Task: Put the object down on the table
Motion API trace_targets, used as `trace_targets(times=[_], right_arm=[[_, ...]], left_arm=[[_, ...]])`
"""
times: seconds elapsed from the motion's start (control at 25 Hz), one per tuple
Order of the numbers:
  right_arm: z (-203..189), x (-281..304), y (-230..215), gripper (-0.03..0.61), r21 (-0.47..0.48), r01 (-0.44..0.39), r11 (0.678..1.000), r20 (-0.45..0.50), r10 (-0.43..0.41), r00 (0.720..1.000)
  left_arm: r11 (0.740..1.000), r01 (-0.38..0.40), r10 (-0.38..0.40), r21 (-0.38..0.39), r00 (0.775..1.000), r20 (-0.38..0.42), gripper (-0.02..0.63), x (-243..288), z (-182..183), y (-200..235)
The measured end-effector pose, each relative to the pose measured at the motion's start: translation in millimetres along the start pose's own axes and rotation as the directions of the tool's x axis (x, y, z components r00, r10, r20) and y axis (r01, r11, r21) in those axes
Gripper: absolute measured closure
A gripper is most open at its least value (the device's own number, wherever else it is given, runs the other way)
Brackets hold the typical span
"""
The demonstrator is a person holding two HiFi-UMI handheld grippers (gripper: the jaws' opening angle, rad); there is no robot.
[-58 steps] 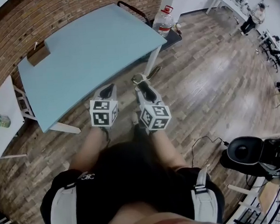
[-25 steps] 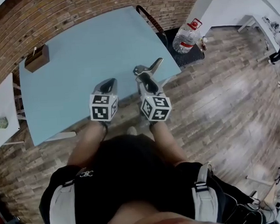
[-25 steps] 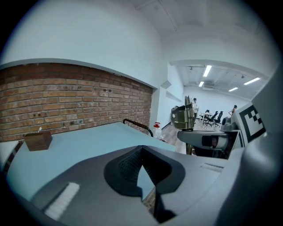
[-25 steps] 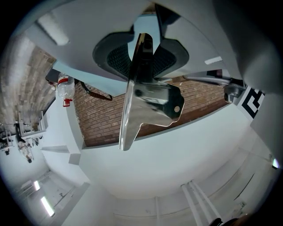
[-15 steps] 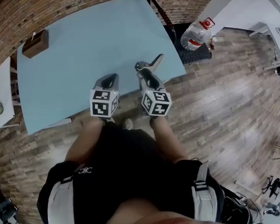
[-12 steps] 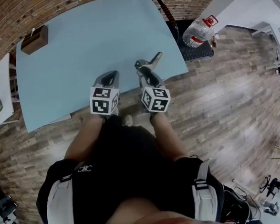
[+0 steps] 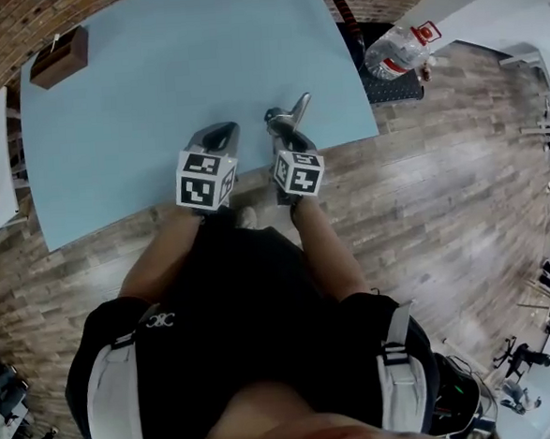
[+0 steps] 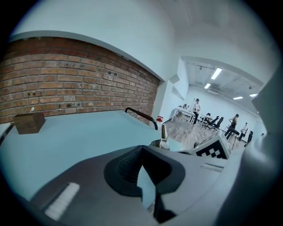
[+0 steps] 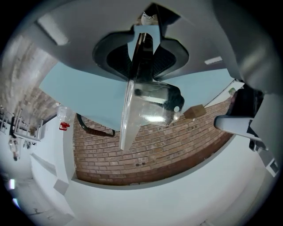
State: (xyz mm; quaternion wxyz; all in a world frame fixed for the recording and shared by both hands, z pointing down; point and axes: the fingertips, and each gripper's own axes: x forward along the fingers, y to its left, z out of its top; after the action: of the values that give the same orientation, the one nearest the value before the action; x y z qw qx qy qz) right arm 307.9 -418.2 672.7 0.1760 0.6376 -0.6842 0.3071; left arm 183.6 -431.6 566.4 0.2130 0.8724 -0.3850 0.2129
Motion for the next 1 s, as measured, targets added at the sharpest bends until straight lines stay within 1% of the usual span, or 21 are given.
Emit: trace_targets(times=[0.24, 0.48, 0.64, 0.76, 1.0], right_arm=[[-16.3, 30.9, 6.8, 0.448, -0.057, 0.021, 0.998, -0.076, -0.025, 0.997], [-36.3, 53.1, 6.1, 0.446, -0.092, 0.037, 0.995, -0.149, -0.050, 0.988], [-41.1, 62.8, 0.9, 0.445, -0.106, 0.061, 0.993, -0.172, -0.079, 0.982], [-42.4, 65.4, 1.5, 0.445, -0.146, 0.076, 0.986, -0.188, -0.103, 0.977], [-48.4, 72.9, -4.7, 0.443, -0.217, 0.090, 0.972, -0.210, -0.137, 0.968]], left_arm=[[0.999, -0.025, 0.024, -0.045, 0.999, -0.021, 0.614, -0.4, -12.1, 22.6], [0.997, -0.061, 0.059, -0.053, 0.997, -0.042, 0.614, -3.1, -22.8, 37.5], [0.995, -0.075, 0.072, -0.066, 0.996, -0.050, 0.614, -5.4, -26.5, 46.2], [0.995, -0.082, 0.078, -0.065, 0.995, -0.058, 0.614, -4.1, -27.7, 50.2], [0.996, -0.070, 0.066, -0.056, 0.995, -0.071, 0.614, 3.0, -29.0, 46.4]])
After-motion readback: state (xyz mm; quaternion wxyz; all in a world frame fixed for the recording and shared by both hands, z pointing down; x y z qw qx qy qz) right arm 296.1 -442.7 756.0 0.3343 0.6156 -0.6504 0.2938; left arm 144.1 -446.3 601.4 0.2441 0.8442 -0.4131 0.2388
